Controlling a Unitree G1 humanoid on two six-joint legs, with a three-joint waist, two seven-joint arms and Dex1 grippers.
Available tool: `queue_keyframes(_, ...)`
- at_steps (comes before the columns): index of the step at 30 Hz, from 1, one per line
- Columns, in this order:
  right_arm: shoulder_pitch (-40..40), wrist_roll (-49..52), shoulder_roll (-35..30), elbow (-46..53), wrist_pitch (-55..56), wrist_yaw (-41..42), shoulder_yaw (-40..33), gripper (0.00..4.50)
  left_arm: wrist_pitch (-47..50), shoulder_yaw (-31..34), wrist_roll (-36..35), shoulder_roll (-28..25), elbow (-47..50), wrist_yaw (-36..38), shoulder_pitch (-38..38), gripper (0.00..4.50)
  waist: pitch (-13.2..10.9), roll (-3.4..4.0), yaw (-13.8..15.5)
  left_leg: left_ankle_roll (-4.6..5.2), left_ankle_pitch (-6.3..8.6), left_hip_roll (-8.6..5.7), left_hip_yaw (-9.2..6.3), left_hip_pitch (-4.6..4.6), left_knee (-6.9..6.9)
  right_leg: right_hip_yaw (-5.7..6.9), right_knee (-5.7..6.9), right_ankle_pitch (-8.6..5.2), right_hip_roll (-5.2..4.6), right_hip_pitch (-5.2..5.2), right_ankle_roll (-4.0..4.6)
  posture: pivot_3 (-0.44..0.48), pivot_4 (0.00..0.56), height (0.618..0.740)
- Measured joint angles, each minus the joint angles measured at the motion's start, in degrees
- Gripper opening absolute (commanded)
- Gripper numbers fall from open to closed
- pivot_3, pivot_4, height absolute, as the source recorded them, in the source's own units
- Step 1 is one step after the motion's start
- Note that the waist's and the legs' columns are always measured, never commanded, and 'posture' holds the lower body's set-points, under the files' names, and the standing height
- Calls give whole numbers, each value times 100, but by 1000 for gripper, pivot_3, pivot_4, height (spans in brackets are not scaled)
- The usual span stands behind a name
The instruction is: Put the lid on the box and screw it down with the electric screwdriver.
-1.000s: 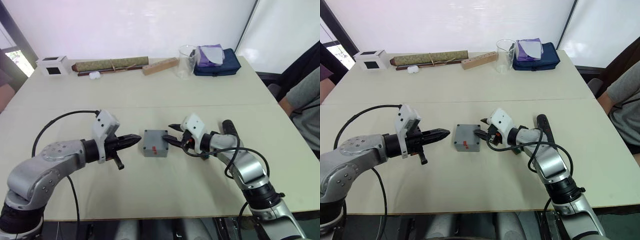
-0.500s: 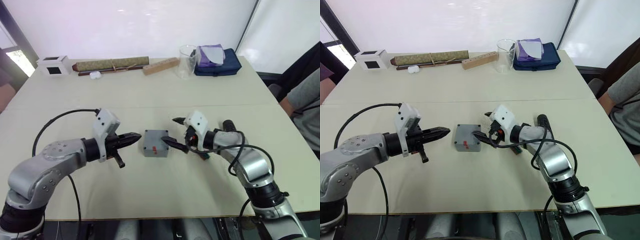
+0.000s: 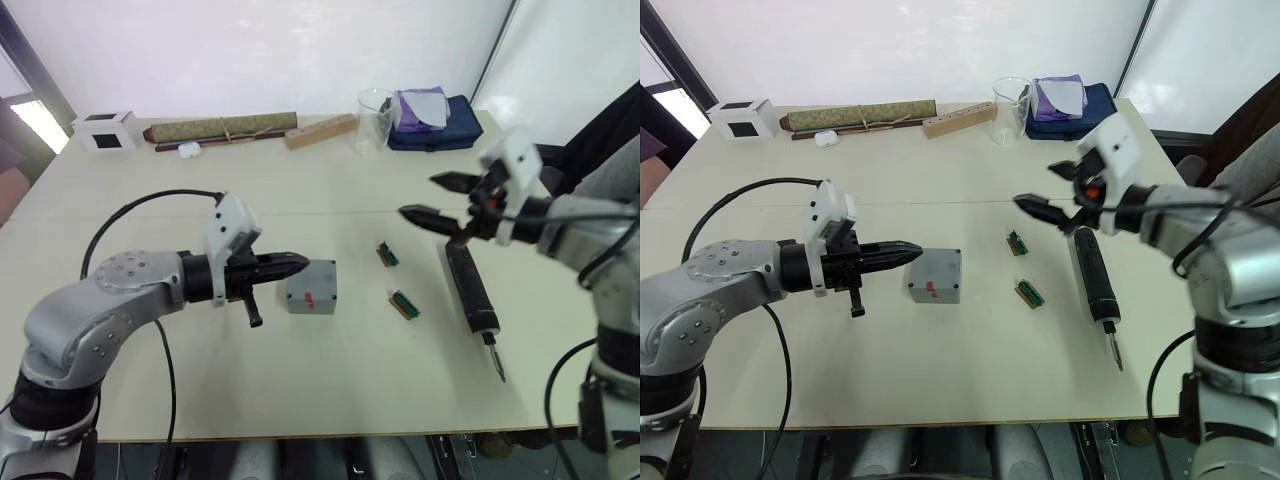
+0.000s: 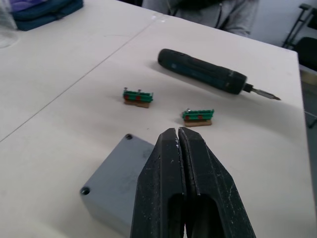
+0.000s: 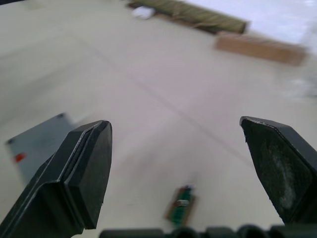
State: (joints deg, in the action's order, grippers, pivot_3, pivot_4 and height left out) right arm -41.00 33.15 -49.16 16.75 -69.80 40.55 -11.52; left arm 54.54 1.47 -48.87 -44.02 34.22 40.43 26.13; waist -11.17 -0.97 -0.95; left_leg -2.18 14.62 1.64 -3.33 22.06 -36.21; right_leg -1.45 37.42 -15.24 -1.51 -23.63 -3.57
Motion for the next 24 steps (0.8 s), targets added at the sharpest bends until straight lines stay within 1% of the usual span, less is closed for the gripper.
queue_keyframes(2,-338,150,-852,-526,-1313,73,321,4457,2,-73,-2,-107,64,133,19,0,-1,1,25,0,0,-1,1,16,0,0,-2,-9,-4,-14,17,0,150,740)
queue_keyframes(3,-417,219,-1281,-692,-1730,199,659,4457,4,-80,-2,-120,76,167,19,0,-1,1,35,0,0,-1,-1,27,0,2,-7,-9,-5,-23,18,0,150,740)
queue_keyframes(4,-417,239,-1545,-765,-1945,295,964,4457,7,-83,-2,-148,91,183,19,0,0,-1,29,1,0,0,0,33,0,1,-10,-9,-3,-29,17,0,150,740)
queue_keyframes(6,-437,199,-1880,-1078,-2034,513,1669,4457,17,-180,20,-213,171,190,63,0,-1,-1,-6,1,0,-1,13,37,-1,-10,-12,-6,-3,-37,12,0,150,740)
queue_keyframes(8,-526,151,-1975,-1471,-2083,651,2123,4457,20,-275,37,-280,298,222,64,0,-3,2,-34,1,0,-1,25,38,-1,-20,-11,1,-3,-45,0,0,150,740)
queue_keyframes(10,-702,161,-1975,-1731,-2140,782,2395,4457,22,-292,41,-304,315,232,67,0,-5,5,-41,1,0,0,26,38,-2,-22,-4,2,1,-51,-2,0,150,740)
queue_keyframes(13,-1154,208,-1974,-2182,-2234,1073,2952,4457,33,-298,45,-314,327,196,142,0,-5,4,-21,1,0,2,20,40,-1,-19,-1,2,7,-55,-4,0,150,740)
queue_keyframes(16,-1252,212,-1930,-2513,-2237,1209,3431,4457,108,-298,32,-303,391,106,171,0,-5,4,-5,1,0,1,21,47,-1,-18,-4,2,5,-58,-5,0,150,740)
queue_keyframes(19,-1254,192,-1886,-2674,-2238,1317,3748,4457,168,-295,-40,-293,445,25,172,0,-5,4,6,0,0,0,21,56,-3,-18,-4,3,2,-66,-7,0,150,740)
queue_keyframes(24,-1268,190,-1874,-2648,-2232,1514,3987,4457,307,-240,-223,-275,630,-183,110,0,-5,4,-6,0,0,0,20,56,-3,-17,-3,3,4,-66,-7,0,150,740)
